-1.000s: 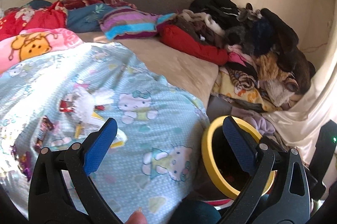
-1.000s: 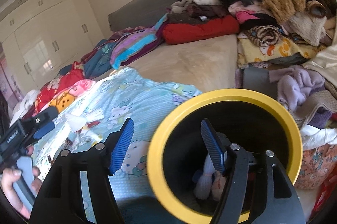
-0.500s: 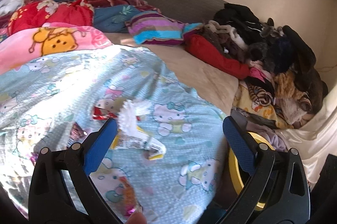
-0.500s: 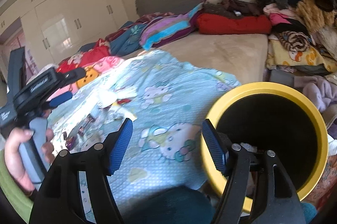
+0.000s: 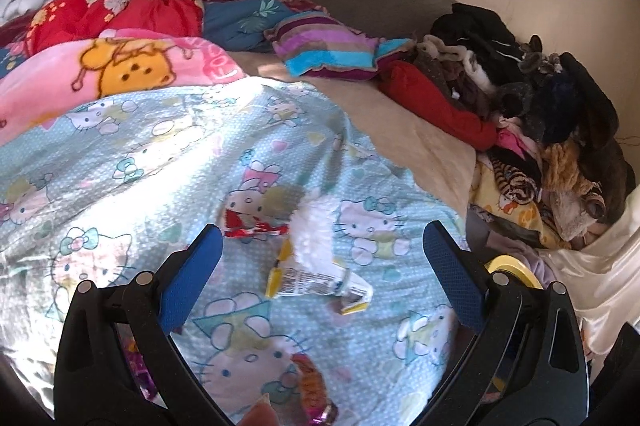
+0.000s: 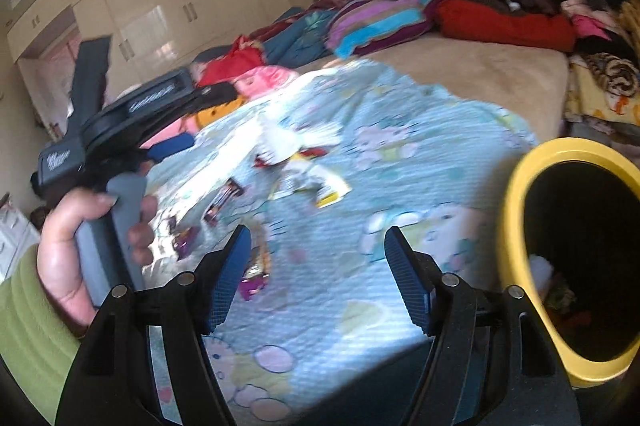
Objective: Collect trash
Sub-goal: 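Move both open tools back over the wrappers on the bed, then grasp the white foam net with the left tool while the right tool grasps a candy wrapper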
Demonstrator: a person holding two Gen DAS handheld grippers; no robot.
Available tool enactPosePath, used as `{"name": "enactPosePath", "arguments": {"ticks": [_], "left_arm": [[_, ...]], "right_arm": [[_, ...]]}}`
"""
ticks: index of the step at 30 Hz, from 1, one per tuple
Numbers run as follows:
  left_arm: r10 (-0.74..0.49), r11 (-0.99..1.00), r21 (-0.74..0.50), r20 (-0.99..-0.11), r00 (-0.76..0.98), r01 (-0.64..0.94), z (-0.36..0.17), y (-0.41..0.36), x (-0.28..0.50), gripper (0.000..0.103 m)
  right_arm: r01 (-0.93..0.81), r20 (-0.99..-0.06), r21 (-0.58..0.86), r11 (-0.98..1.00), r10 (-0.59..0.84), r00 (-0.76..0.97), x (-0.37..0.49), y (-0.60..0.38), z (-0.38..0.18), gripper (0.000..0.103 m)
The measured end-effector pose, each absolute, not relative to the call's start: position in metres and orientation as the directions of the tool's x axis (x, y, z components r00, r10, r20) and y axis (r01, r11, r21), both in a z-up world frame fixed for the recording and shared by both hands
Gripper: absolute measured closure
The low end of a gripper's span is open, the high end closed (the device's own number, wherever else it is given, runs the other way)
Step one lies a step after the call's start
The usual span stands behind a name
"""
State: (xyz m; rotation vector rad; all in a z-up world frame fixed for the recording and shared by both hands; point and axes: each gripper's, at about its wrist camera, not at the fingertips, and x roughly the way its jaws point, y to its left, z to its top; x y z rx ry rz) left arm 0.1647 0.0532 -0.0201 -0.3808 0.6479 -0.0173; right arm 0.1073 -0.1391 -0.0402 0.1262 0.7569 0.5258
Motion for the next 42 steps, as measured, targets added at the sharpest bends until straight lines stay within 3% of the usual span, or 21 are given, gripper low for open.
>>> {"name": "enactPosePath", "arguments": {"ticks": [3, 10, 16, 18, 21, 24, 28, 42], "left_arm": [[-0.142, 0.925, -0.363, -0.598, 0.789, -0.109, -0.024, 0.062, 0.171, 0.011], [-0.191, 0.912, -0.397, -0.637, 0.747, -0.105, -0.039, 0.07, 0.19, 0.029], [-0.227, 0.913, -0.4, -0.663, 0.713, -0.081, -0.05, 0.066, 0.203, 0.04], [-0.239, 0.912, -0.403, -0.673, 0.7, -0.076, -0.056, 0.065, 0.209, 0.042], [-0.251, 0.908, -0.412, -0.681, 0.688, -0.077, -0.063, 0.066, 0.214, 0.051], [-0.275, 0.897, -0.436, -0.686, 0.674, -0.077, -0.072, 0.065, 0.219, 0.061], [-0.309, 0.877, -0.474, -0.681, 0.664, -0.077, -0.082, 0.063, 0.221, 0.09], [-0.274, 0.889, -0.456, -0.599, 0.753, -0.038, -0.053, 0.058, 0.176, 0.092]], "right_arm": [[-0.426, -0.639, 0.321, 0.846, 0.525, 0.562, 0.112, -0.122, -0.048, 0.036], [-0.455, -0.688, 0.307, 0.836, 0.525, 0.501, 0.122, -0.09, -0.068, 0.038], [-0.48, -0.734, 0.305, 0.823, 0.524, 0.432, 0.133, -0.064, -0.09, 0.052], [-0.482, -0.743, 0.324, 0.814, 0.534, 0.403, 0.137, -0.057, -0.098, 0.061], [-0.487, -0.758, 0.338, 0.805, 0.54, 0.367, 0.139, -0.052, -0.109, 0.08], [-0.496, -0.752, 0.336, 0.801, 0.545, 0.37, 0.135, -0.053, -0.11, 0.082], [-0.492, -0.744, 0.331, 0.805, 0.544, 0.389, 0.127, -0.06, -0.107, 0.084], [-0.432, -0.667, 0.41, 0.803, 0.587, 0.458, 0.113, -0.105, -0.087, 0.086]]}}
